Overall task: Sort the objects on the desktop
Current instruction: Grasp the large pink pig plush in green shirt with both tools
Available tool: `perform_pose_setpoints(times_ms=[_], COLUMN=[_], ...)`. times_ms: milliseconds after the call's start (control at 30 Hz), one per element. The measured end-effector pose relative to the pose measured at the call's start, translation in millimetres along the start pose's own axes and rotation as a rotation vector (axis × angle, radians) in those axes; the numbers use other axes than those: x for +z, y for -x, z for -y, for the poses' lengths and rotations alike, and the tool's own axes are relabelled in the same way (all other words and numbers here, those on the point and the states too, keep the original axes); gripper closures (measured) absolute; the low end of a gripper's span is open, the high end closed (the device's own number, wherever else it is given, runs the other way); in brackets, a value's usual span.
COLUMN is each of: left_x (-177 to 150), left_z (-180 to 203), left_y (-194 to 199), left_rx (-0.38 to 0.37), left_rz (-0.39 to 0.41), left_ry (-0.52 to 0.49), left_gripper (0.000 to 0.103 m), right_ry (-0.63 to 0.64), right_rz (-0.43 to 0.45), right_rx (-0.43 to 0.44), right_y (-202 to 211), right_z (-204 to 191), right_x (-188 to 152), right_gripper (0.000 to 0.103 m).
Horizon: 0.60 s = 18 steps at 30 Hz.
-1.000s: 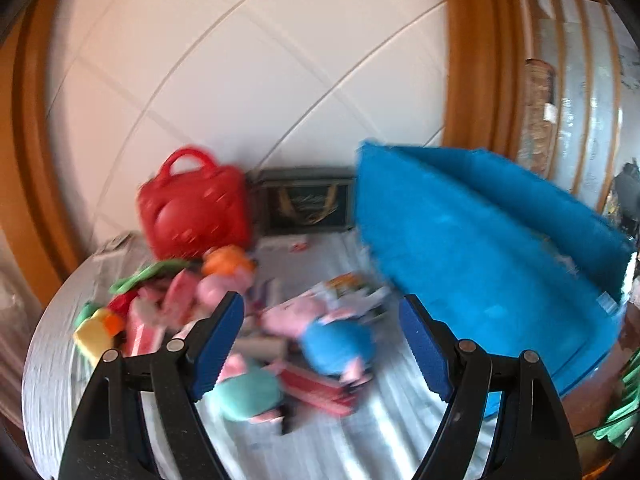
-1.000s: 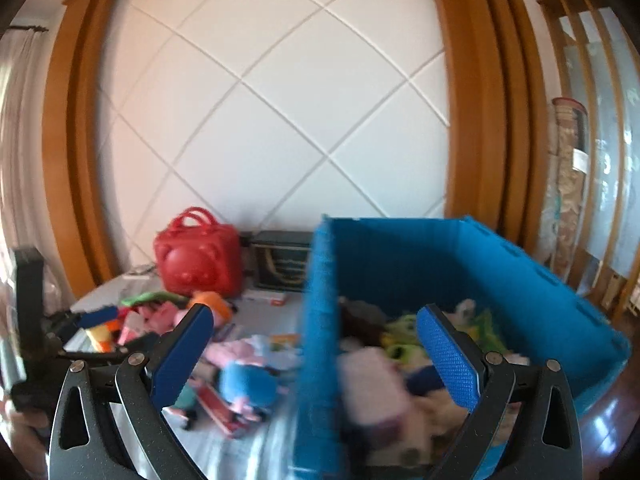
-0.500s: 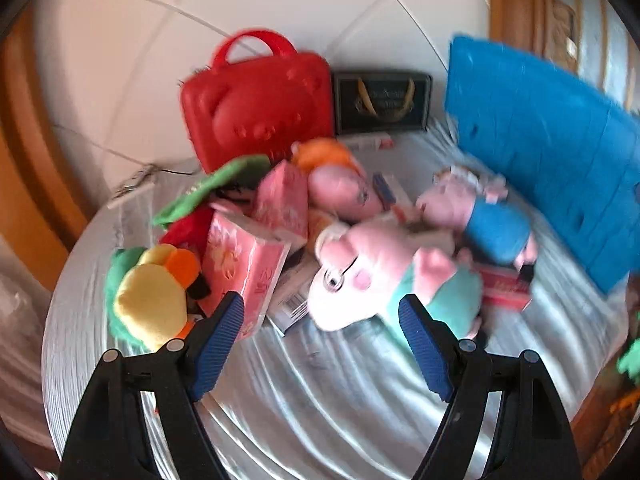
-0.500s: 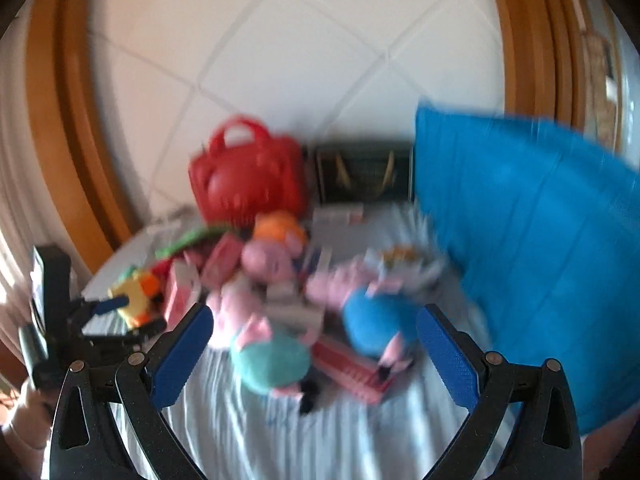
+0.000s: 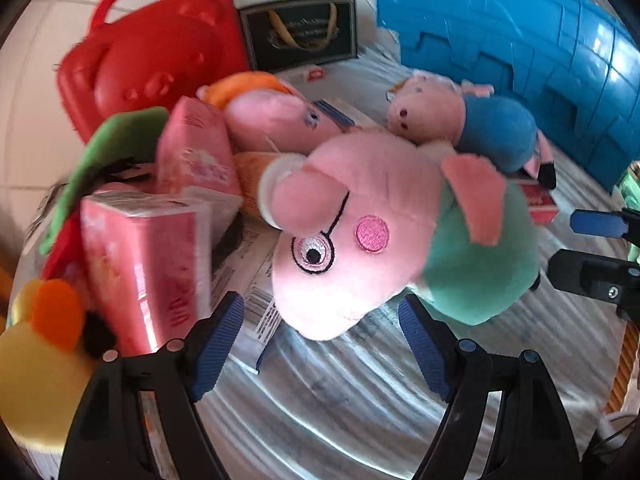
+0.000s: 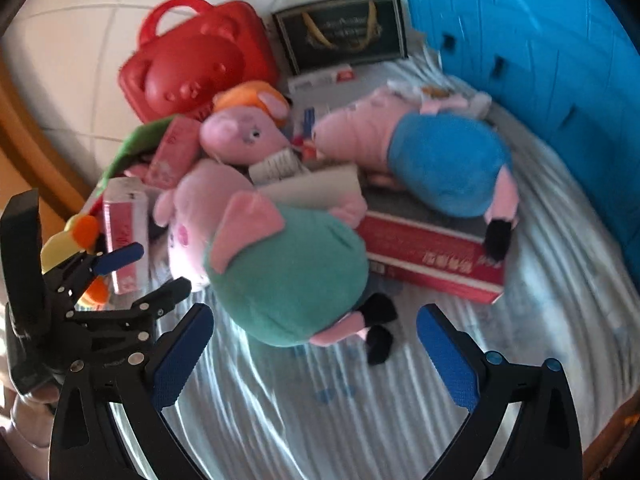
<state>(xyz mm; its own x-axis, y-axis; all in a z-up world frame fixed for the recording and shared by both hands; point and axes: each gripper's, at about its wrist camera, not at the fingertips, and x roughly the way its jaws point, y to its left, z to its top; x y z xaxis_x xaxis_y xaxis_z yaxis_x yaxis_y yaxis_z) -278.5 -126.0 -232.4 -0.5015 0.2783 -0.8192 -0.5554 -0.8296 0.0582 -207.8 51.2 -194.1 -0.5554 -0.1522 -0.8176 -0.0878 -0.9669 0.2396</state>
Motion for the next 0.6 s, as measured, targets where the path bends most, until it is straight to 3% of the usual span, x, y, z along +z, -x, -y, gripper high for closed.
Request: perform_pose_setpoints(times_ms=[100,300,600], left_x=[2.8,8.5,10.3], left_z=[0.7,11.8,19.3], left_y=[-11.9,-28.3,-30.2], left_rx=[-0.029,-0.01,-0.043], left_rz=[-0.014,-0.031,-0.055], left_ry=[-0.025,-0.084,-0.068], left_gripper=[0.023,0.024,0.024], right_ry=[-0.019,-0.015,0.013], right_rz=[-0.031,-0.083,-0.114], right_rx=[0.005,-0.015,0.0], right_y=[-15.5,-42.2,-46.7], right_z=[-4.5,-13.2,-5.6], right_x=[0.8,3.1,5.0], right_gripper=[0.0,0.0,0.0])
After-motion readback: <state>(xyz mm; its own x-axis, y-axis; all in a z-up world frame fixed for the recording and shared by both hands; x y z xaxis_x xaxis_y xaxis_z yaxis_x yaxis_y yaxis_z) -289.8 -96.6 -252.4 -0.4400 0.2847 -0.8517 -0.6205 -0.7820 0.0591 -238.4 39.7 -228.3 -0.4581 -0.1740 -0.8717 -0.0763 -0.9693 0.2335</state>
